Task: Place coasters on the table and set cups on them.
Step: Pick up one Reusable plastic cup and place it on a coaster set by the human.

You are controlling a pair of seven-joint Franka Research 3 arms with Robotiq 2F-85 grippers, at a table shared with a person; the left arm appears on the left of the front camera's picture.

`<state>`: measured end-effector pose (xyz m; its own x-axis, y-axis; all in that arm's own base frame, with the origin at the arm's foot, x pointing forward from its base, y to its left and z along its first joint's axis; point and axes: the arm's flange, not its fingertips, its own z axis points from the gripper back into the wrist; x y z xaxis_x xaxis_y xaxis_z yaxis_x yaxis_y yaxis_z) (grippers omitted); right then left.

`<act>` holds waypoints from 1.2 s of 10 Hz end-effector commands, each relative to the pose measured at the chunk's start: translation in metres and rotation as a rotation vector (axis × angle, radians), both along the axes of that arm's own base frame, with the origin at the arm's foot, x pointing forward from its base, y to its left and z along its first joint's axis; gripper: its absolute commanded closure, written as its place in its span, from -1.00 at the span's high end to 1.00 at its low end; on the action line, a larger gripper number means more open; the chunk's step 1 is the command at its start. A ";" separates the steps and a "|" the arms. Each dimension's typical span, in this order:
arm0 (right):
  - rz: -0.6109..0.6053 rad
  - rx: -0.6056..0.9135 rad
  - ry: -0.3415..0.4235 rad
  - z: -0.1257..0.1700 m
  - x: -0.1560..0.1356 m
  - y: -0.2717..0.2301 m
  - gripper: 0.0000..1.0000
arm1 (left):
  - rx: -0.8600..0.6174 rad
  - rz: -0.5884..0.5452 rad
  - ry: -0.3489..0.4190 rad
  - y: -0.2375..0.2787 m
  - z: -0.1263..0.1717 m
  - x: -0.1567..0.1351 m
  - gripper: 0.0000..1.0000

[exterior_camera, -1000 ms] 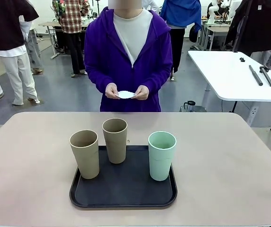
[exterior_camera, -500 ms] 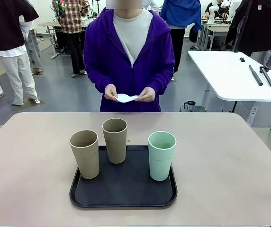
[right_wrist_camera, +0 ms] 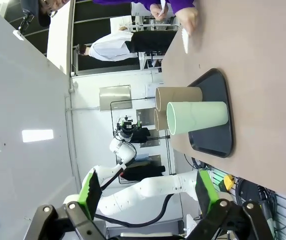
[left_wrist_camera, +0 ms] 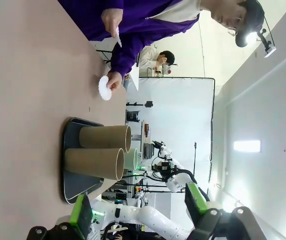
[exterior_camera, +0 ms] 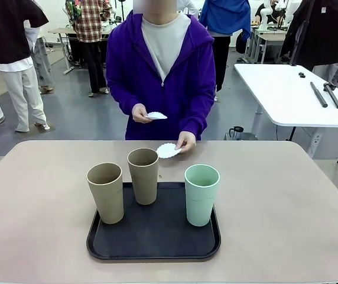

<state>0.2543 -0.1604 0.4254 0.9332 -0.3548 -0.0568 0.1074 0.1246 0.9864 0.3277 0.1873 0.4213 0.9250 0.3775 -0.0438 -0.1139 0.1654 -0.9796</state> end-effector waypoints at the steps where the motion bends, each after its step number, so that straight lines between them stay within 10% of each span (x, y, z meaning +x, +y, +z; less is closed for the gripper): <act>1: -0.002 0.001 -0.007 0.000 0.002 0.000 1.00 | -0.007 -0.003 -0.016 0.001 0.001 -0.001 1.00; 12: -0.002 0.001 -0.007 0.000 0.002 0.000 1.00 | -0.007 -0.003 -0.016 0.001 0.001 -0.001 1.00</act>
